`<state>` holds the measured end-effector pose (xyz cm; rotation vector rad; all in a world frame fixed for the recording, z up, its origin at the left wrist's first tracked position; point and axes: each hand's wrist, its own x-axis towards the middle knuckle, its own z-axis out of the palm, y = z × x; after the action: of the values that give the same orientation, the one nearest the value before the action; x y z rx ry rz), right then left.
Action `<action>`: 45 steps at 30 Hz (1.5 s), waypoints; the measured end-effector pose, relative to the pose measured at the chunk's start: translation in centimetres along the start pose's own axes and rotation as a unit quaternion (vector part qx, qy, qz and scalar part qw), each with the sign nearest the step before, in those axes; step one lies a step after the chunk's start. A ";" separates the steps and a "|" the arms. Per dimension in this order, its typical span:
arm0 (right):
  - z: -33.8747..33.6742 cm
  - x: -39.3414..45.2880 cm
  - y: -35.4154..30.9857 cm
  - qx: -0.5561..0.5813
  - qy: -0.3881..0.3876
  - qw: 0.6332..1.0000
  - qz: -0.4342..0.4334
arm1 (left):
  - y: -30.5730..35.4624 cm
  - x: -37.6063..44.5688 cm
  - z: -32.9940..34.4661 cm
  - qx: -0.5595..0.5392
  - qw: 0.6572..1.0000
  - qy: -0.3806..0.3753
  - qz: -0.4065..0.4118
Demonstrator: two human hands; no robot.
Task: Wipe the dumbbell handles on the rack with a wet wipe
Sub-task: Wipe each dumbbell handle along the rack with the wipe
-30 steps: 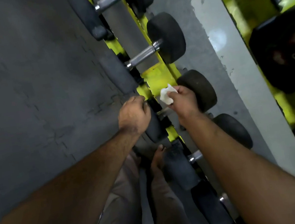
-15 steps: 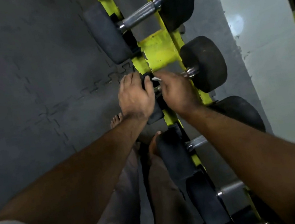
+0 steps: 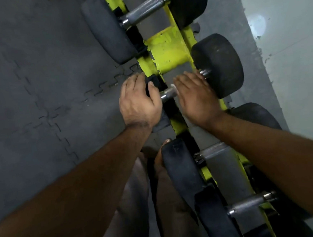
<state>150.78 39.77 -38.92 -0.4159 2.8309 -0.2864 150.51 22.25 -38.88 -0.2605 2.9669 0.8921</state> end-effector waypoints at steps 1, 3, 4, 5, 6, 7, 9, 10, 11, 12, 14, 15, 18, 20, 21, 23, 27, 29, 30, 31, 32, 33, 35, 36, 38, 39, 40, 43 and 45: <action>0.1 -0.3 -0.8 0.003 -0.016 1.000 -0.008 | 0.1 0.0 0.0 0.000 1.000 0.002 0.002; 0.4 -0.9 -1.9 0.010 -0.060 0.996 -0.069 | 0.1 0.1 0.0 -0.001 1.000 0.004 0.003; 0.3 -0.8 -1.6 0.009 -0.070 0.993 -0.099 | 0.0 0.1 0.1 -0.001 1.000 0.006 0.004; 0.2 -0.6 -0.9 0.006 -0.071 0.991 -0.111 | -0.1 0.0 0.1 -0.002 1.000 0.009 0.005; 0.0 -0.3 -0.1 0.006 -0.065 0.993 -0.095 | -0.1 -0.1 0.2 -0.002 1.000 0.013 0.007; -0.2 0.0 0.5 0.006 -0.049 0.997 -0.058 | -0.1 -0.1 0.2 -0.002 1.000 0.013 0.007; -0.6 0.0 -0.2 0.012 -0.023 0.999 0.028 | 0.0 0.0 0.2 -0.004 1.000 0.005 0.003; -0.5 -0.2 -1.5 0.016 -0.031 0.998 0.043 | 0.0 0.0 0.1 -0.003 1.000 0.002 0.001; -0.1 -0.4 -2.7 0.024 -0.049 0.998 0.031 | 0.1 0.0 0.0 -0.001 1.000 0.002 0.000; 0.1 -0.6 -3.4 0.032 -0.071 0.997 -0.002 | 0.2 0.1 0.0 -0.001 1.000 0.004 0.001; -0.3 -0.5 -2.7 0.031 -0.086 0.994 -0.056 | 0.1 0.0 0.1 -0.006 1.000 0.009 0.004; -0.6 -0.3 -1.6 0.029 -0.075 0.996 -0.046 | 0.0 0.0 0.2 -0.009 1.000 0.011 0.004; -2.0 -0.4 -0.6 0.011 -0.050 0.996 0.068 | -0.2 0.0 0.3 -0.009 1.000 0.005 -0.001; -1.5 -1.2 -3.3 -0.010 -0.089 0.993 0.075 | 0.0 0.0 0.2 -0.005 1.000 0.000 0.000; -1.1 -1.8 -4.5 -0.031 -0.117 0.991 0.054 | 0.0 0.1 0.1 -0.006 1.000 -0.002 -0.001; -0.8 -2.6 -4.6 -0.070 -0.128 0.989 0.014 | 0.1 0.1 0.1 -0.009 1.000 -0.005 -0.004; -1.2 -2.2 -1.8 -0.083 -0.089 0.986 0.113 | -0.1 0.1 0.3 -0.005 1.000 -0.005 -0.002; -0.7 -2.4 -3.2 -0.066 -0.105 0.985 0.120 | -0.1 0.1 0.2 -0.005 1.000 -0.004 -0.003; -0.4 -2.7 -3.6 -0.055 -0.106 0.988 0.099 | -0.1 0.1 0.2 -0.005 1.000 -0.003 -0.002; -0.4 -2.9 -3.5 -0.044 -0.104 0.991 0.074 | 0.0 0.2 0.2 -0.007 1.000 -0.002 -0.002; -0.7 -3.0 -2.9 -0.037 -0.100 0.993 0.057 | 0.1 0.1 0.1 -0.008 1.000 -0.003 -0.003; -0.9 -2.9 -2.0 -0.032 -0.090 0.994 0.060 | 0.1 0.1 0.1 -0.008 1.000 -0.005 -0.003; -1.1 -2.7 -1.1 -0.013 -0.059 0.992 0.110 | 0.0 0.0 0.1 -0.007 1.000 -0.005 -0.001; -0.8 -2.7 -1.5 -0.001 -0.050 0.991 0.124 | 0.0 0.1 0.2 -0.007 1.000 -0.004 -0.001; 0.1 -2.8 -3.1 0.009 -0.047 0.995 0.086 | 0.0 0.1 0.1 -0.005 1.000 0.000 -0.002; 0.5 -2.8 -3.3 0.006 -0.041 0.998 0.052 | 0.1 0.1 0.2 -0.005 1.000 0.001 -0.002; 0.6 -2.9 -2.8 0.005 -0.035 0.999 0.030 | 0.2 0.1 0.2 -0.006 1.000 0.002 -0.001; 0.4 -2.8 -0.4 -0.007 -0.006 0.997 0.076 | 0.2 -0.1 0.2 -0.010 1.000 0.010 0.006; 0.9 -3.3 -1.4 -0.028 -0.002 0.993 0.111 | 0.2 0.0 0.1 -0.010 1.000 0.011 0.004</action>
<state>154.47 39.38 -38.66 -0.1088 2.8537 -0.1603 150.45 22.46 -38.83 -0.2612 2.9824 0.9257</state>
